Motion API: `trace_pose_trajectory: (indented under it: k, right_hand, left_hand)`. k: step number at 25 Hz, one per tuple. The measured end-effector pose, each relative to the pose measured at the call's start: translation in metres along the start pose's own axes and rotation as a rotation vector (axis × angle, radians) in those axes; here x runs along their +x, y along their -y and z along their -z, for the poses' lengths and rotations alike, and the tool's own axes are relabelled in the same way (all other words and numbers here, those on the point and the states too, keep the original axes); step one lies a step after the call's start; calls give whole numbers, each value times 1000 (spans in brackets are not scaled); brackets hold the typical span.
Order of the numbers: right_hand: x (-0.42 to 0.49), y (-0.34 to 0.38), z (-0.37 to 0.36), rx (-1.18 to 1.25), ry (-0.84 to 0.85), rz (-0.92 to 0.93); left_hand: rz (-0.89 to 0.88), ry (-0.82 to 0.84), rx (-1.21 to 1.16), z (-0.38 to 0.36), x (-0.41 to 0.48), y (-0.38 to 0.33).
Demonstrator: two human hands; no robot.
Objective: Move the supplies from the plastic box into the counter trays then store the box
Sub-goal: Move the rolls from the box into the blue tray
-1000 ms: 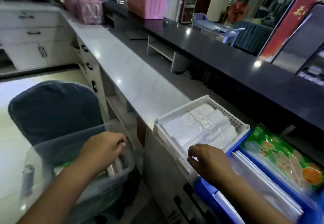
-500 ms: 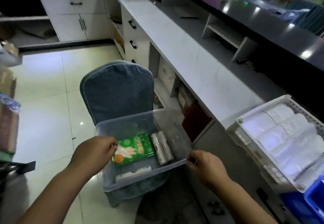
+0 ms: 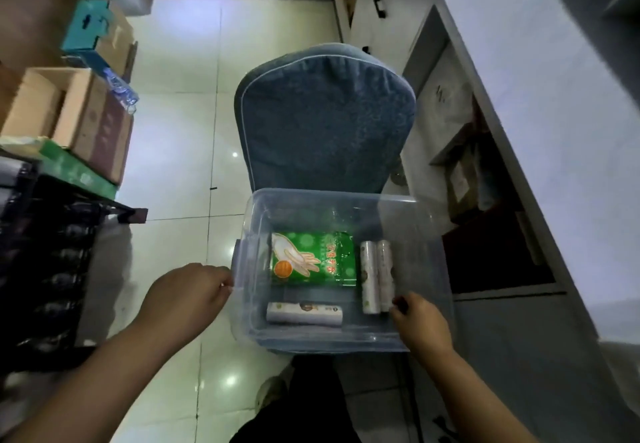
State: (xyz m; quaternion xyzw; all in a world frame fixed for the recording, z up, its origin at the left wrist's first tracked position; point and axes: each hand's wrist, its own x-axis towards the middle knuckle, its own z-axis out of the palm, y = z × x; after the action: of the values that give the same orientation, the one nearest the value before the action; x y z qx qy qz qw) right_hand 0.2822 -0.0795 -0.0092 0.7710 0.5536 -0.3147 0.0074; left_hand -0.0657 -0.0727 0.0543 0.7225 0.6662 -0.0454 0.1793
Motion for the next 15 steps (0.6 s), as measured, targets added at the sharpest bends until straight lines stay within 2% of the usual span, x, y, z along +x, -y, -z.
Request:
trace_pose_trajectory:
  k: [6,9,12,15]
  right_hand:
    - [122,-26,-76,-73,285,-82]
    - [161,-35,-112,-168,267,-156]
    - [178,-39,-144,-209,246,-237]
    - [185,-42,-165,-246,178,-213]
  left_hand:
    - [-59,77,43,-60,73,-21]
    - [-109,91,26,-88,106,-37]
    - [-71,81,-41,-111,128,-46]
    - [-54,97,-96,-131,145,-57]
